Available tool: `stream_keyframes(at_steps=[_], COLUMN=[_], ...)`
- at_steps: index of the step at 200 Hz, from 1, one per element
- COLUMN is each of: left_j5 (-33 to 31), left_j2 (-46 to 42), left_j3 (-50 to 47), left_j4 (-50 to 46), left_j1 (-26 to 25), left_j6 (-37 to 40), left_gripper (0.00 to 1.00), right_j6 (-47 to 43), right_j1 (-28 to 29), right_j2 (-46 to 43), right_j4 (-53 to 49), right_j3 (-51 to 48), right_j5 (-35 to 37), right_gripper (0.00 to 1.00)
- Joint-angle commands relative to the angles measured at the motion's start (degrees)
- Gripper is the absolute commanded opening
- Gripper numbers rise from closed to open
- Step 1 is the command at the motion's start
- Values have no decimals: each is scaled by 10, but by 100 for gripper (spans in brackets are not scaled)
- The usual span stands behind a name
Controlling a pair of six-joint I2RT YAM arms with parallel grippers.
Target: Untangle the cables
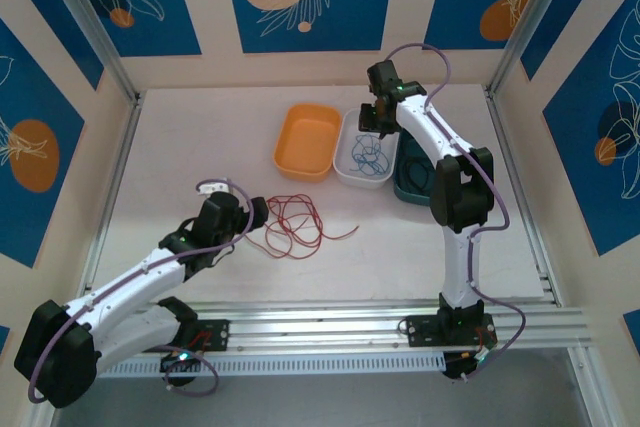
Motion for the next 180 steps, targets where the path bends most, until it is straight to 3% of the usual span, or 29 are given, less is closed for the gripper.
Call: stream_keyframes(at_steps=[1,18,54,64,117,163,180], left_j5=[0,-2,1,2,8,39,59], left_j2=[0,0,3,4,30,105,134], left_j3=[-4,-3,-2,0,34,81,87], left_j4=[3,0,-2,-8,-82,-160,-159], left_j1=[5,6,5,6,10,34,42], left_j6=[-14,-18,-23,-24,-30,-19,-20], left_gripper=[100,100,100,100,100,100,93], right_j6=[-6,-9,-10,-5,44,123,148], right_j1=[1,4,19,27,106,198,216], right_j2=[-32,-62,-136,-153,-253,-282,-285], right_j4=[-16,0,33,32,42,28,28], right_j3=[10,-15,-78,-91,-206,-287,-311], right_j5=[4,-4,-17,-17,-28,-34,-33], right_gripper=[45,54,83,100,99,99,99])
